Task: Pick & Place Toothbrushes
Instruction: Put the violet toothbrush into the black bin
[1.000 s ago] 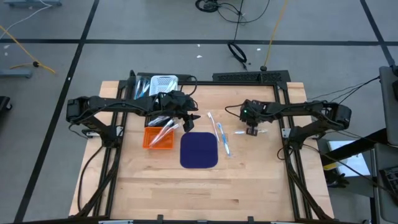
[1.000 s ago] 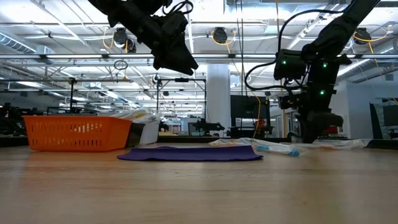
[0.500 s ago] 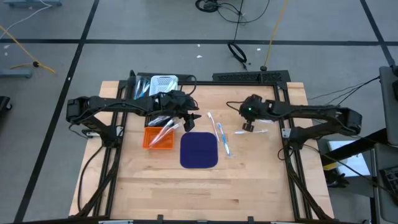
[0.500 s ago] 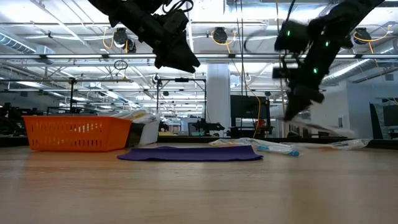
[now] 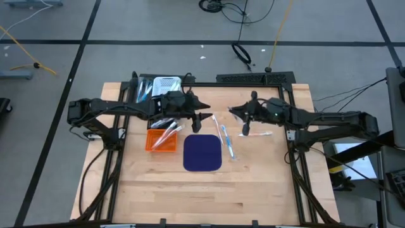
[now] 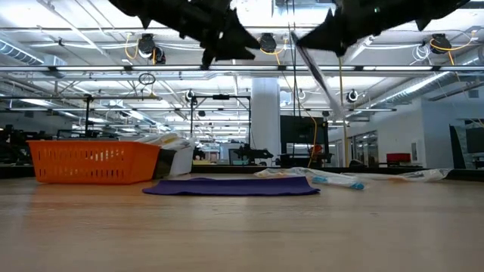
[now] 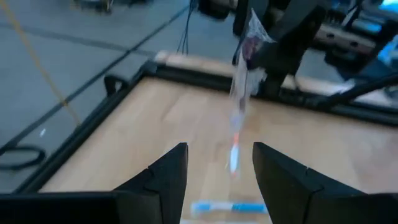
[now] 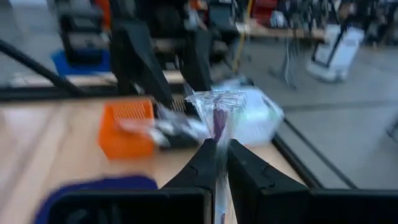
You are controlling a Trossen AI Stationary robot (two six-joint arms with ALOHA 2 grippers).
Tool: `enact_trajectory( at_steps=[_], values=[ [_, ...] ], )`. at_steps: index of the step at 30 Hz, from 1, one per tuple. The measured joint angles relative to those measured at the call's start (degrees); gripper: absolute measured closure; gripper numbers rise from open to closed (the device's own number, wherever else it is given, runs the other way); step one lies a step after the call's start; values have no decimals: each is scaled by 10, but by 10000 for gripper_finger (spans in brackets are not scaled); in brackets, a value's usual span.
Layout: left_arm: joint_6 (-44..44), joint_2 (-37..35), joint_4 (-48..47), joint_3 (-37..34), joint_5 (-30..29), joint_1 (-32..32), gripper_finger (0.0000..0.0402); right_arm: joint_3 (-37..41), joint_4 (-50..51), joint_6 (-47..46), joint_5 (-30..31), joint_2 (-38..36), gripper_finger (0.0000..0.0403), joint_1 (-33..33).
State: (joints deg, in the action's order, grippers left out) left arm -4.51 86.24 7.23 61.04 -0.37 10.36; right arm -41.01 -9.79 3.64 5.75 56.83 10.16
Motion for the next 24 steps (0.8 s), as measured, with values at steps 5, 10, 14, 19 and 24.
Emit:
enact_trajectory(
  at_steps=[5, 10, 14, 19, 24],
  values=[
    [20, 0, 52, 0, 0, -24, 220, -1, -101, -6, 1, 9, 391, -33],
    [29, 0, 92, 0, 1, -45, 220, -1, -181, -1, 1, 13, 391, -58],
    [46, 4, 121, 0, -1, -60, 220, -1, -225, 3, 1, 21, 391, -76],
    [48, 37, 200, 0, -2, -69, 220, -1, -272, 12, 1, 40, 391, -90],
    [48, 80, 266, 0, -2, -72, 220, 0, -277, 15, 1, 56, 391, -93]
  ],
)
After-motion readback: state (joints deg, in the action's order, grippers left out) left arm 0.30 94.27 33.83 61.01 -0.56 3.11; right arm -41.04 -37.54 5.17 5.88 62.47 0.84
